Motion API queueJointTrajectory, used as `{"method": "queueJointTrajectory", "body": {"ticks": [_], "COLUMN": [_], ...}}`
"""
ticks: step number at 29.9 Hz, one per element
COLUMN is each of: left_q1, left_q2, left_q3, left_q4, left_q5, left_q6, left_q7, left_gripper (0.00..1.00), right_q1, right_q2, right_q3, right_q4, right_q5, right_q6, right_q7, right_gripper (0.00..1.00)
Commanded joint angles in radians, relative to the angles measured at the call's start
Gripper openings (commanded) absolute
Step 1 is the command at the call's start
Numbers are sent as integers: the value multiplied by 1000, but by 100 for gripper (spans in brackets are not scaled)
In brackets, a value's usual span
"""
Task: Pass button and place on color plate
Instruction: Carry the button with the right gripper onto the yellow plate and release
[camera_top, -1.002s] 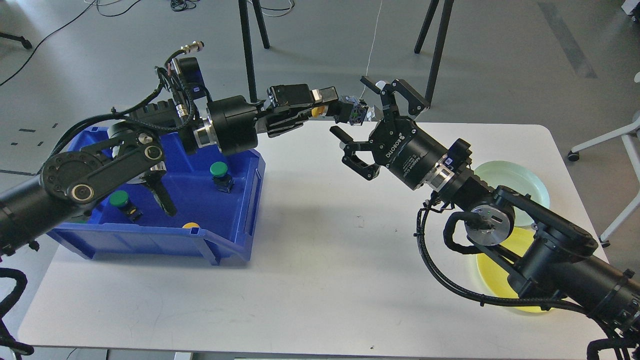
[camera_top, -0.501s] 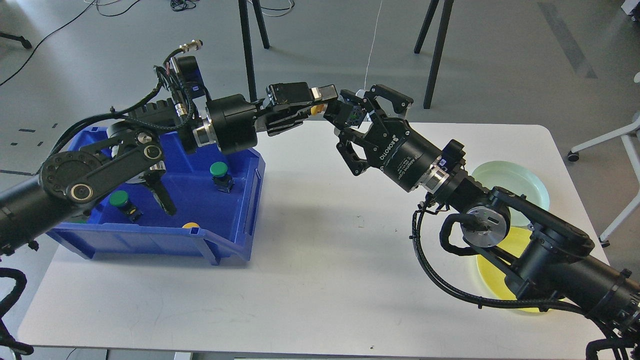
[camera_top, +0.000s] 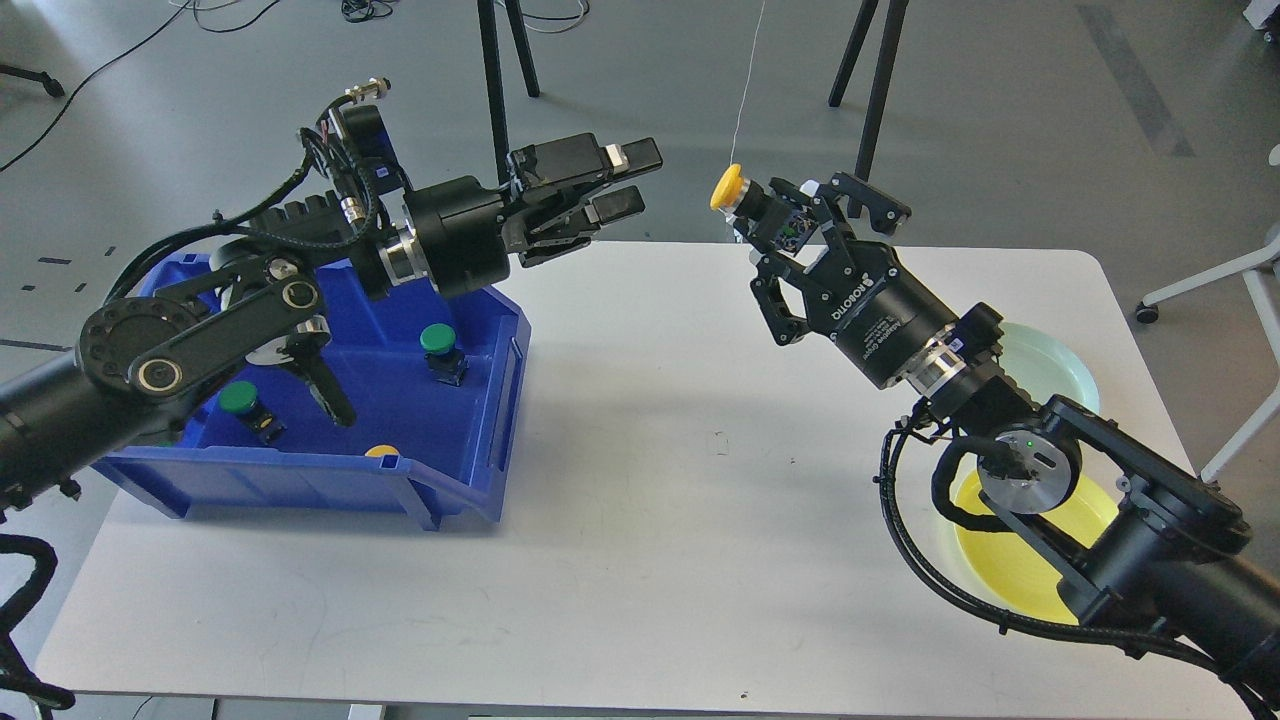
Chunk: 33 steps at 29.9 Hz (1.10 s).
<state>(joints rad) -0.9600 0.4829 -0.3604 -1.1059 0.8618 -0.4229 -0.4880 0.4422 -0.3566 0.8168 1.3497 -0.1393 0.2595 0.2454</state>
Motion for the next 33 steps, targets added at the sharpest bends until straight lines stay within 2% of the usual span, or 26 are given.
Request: {"method": "queueJointTrajectory", "body": {"ticks": [1,6,9,11,15,20,25,27,30,33], "left_q1": [1,24,26,23,14,-11,-28,-29,-26,-26], "left_q2": [8,60,121,175,253,284,284,284,283,283], "left_q3": [0,-15,-8,-6,-5,29,93,100,101,112], "left_q4": [1,40,51,48,48,77,190,236,264,265], "left_q5": [-7,-1,6,14,142,483,654,689,700,700], "left_q6": [3,3,-11,-25,-42,-43,-42,-43,-42,-43], "left_q7": [-1,-1,-1,-1,-1,-1,-1,-1,-1,-1], "left_gripper": [88,92,94,95,96,96,96,96,96,96], "right_q1": [-196,-641,-845,-911,-950,-947,-925,-910,-896,-886], "right_q2": [-53,-55,-47,-41,16,74,96,99,99,99], "right_q3": [134,369,439,469,489,541,576,576,576,578], "right_q4": [87,239,279,278,249,236,201,175,157,158], "right_q5": [1,78,202,253,274,337,408,429,437,437], "right_q6": [-64,-147,-144,-141,-149,-184,-216,-218,-218,-218], "right_q7": [-2,-9,-2,3,11,11,11,9,9,9], "right_gripper": [1,1,1,1,1,9,25,29,37,52]}}
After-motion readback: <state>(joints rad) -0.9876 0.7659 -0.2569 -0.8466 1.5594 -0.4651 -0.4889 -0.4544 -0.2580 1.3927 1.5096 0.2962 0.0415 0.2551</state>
